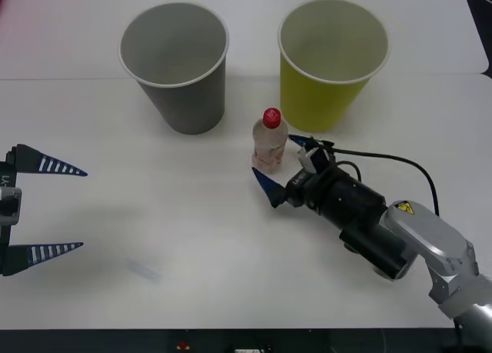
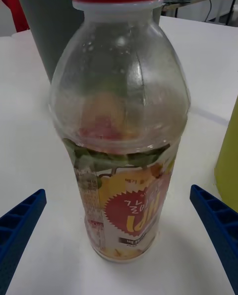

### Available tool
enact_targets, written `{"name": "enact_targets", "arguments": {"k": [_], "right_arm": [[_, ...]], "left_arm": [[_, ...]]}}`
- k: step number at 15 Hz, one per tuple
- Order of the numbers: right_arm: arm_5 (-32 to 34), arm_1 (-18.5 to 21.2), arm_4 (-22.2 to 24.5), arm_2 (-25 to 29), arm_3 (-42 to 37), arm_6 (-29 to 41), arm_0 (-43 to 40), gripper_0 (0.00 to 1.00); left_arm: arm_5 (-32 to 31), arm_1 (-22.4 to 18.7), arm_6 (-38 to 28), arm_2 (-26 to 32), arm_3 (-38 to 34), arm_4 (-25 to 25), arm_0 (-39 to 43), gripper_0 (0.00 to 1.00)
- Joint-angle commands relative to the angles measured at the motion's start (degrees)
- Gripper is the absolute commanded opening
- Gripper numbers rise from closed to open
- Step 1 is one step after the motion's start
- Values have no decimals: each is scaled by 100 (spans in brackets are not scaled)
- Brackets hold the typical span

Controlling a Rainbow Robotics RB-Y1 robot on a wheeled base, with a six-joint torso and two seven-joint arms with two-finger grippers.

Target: Put the can into the green bin and the plastic bottle into the gray bin

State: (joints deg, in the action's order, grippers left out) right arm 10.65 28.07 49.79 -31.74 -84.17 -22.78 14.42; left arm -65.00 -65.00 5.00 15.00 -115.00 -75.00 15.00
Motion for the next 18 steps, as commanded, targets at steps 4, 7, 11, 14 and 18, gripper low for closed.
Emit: {"name": "enact_targets", "arguments": {"k": [4,7,11,14,18], "right_arm": [[-46,-426,136,1,595,-34,465,100],[-107,-478,215,-8,656,-34,535,100],[-125,-478,250,-34,656,-25,535,0],[-98,-470,250,-34,656,-7,535,0],[95,-408,215,10,656,63,562,0]], "left_arm": [[0,0,0,0,0,0,0,100],[0,0,0,0,0,0,0,100],[0,0,0,0,0,0,0,100],[0,0,0,0,0,0,0,100],[0,0,0,0,0,0,0,100]]}}
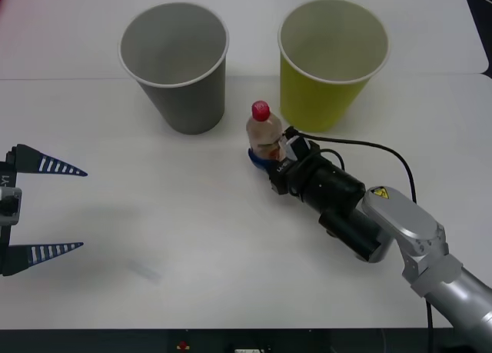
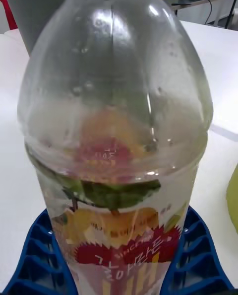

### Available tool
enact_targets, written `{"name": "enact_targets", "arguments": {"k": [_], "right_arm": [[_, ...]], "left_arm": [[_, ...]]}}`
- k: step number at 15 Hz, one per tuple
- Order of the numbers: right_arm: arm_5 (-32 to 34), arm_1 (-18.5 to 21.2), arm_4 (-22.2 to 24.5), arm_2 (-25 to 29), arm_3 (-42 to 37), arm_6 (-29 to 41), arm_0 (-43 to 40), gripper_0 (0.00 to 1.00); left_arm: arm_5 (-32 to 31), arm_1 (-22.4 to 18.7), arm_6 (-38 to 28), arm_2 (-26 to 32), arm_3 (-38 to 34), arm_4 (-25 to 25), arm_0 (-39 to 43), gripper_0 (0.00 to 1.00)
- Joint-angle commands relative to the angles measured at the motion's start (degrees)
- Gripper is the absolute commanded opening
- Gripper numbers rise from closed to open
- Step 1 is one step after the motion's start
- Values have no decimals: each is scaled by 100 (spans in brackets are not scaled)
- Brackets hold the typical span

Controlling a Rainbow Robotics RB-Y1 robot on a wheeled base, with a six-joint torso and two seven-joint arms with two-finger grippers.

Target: Put the can into the green bin and the plastic bottle into the gray bin

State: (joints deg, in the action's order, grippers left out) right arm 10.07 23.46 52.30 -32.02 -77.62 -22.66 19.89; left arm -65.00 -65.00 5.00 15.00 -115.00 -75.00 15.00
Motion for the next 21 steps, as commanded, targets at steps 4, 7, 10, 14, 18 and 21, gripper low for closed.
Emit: {"name": "enact_targets", "arguments": {"k": [4,7,10,14,18,21], "right_arm": [[1173,379,-387,266,-8,113,-56,0],[1938,563,-448,565,-8,183,-179,0],[2535,801,-439,767,-8,306,-205,0],[3379,1073,360,1189,-157,1062,-214,0],[3836,1143,1740,1769,-1010,2829,-425,0],[3854,1135,2689,1980,-1792,4130,-556,0]], "left_arm": [[0,0,0,0,0,0,0,100],[0,0,0,0,0,0,0,100],[0,0,0,0,0,0,0,100],[0,0,0,0,0,0,0,100],[0,0,0,0,0,0,0,100],[0,0,0,0,0,0,0,100]]}}
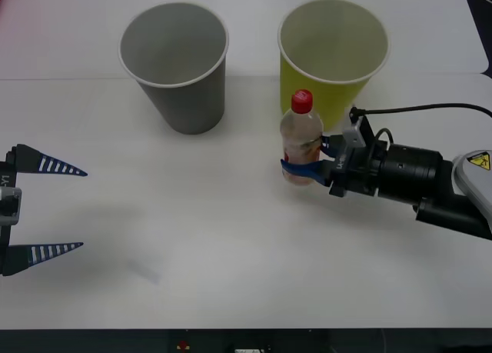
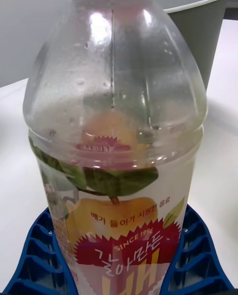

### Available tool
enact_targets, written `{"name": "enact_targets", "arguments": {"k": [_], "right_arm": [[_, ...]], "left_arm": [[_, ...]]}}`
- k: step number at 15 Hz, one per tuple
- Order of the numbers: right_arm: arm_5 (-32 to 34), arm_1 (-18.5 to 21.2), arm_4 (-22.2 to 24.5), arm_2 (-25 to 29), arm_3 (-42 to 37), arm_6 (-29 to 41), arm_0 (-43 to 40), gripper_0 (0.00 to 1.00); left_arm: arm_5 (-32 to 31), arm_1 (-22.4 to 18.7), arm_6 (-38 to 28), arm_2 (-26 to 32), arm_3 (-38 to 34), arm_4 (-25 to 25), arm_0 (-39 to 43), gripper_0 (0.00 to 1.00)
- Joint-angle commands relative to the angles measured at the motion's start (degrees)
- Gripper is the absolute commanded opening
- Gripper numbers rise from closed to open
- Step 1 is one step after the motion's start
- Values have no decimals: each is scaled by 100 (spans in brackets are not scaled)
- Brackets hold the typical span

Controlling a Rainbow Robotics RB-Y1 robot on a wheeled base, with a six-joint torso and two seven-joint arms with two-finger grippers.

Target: Put the can into the green bin and the plastic bottle into the gray bin

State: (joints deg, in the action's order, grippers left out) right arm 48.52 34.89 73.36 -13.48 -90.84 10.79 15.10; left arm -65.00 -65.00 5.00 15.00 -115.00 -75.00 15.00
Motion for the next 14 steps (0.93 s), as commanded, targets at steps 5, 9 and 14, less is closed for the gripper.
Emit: {"name": "enact_targets", "arguments": {"k": [5,9,14], "right_arm": [[720,-210,2358,619,-1744,3105,-86,0],[1327,-307,3404,698,-2456,4696,248,0],[2276,-579,4186,671,-2763,6252,1267,0]], "left_arm": [[0,0,0,0,0,0,0,100],[0,0,0,0,0,0,0,100],[0,0,0,0,0,0,0,100]]}}
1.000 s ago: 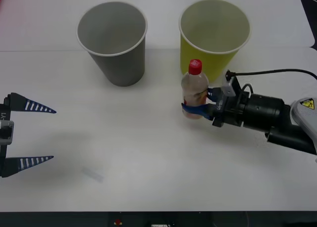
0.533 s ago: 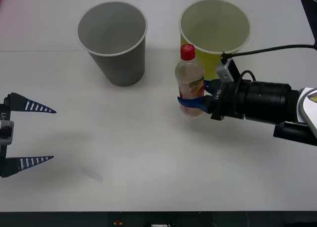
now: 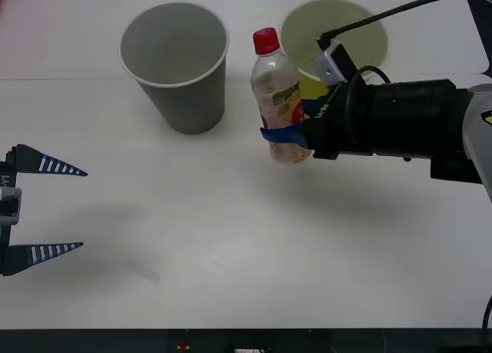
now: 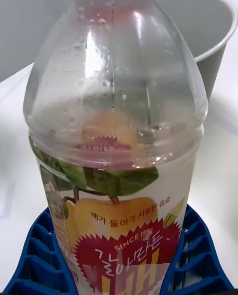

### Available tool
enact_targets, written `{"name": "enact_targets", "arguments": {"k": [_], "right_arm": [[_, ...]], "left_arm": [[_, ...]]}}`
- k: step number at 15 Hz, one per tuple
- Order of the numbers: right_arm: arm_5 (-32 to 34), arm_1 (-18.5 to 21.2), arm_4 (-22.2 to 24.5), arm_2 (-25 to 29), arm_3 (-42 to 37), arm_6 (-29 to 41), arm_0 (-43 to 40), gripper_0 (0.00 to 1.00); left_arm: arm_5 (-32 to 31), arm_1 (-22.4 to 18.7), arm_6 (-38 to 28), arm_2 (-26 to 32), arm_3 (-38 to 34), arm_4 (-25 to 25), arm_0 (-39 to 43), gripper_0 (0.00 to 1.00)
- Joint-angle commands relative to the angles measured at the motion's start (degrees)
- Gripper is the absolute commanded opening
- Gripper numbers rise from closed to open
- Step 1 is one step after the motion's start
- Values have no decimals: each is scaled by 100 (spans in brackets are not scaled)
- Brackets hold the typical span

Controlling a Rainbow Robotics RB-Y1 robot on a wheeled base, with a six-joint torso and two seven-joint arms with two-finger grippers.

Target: Put the can into the green bin and the plastic bottle into the gray bin

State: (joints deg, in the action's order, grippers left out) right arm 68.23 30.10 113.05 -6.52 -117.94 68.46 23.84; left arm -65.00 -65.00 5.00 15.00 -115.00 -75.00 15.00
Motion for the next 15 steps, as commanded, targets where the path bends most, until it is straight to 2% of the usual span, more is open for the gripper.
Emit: {"name": "enact_targets", "arguments": {"k": [1,3,6,10,15], "right_arm": [[507,-153,323,-42,-54,660,640,0],[788,-215,446,-51,-10,871,982,0],[841,-215,517,-235,333,871,1642,0],[850,-224,613,-728,1485,871,3022,0],[850,-602,745,-1070,3128,871,4305,0]], "left_arm": [[0,0,0,0,0,0,0,100],[0,0,0,0,0,0,0,100],[0,0,0,0,0,0,0,100],[0,0,0,0,0,0,0,100],[0,0,0,0,0,0,0,100]]}}
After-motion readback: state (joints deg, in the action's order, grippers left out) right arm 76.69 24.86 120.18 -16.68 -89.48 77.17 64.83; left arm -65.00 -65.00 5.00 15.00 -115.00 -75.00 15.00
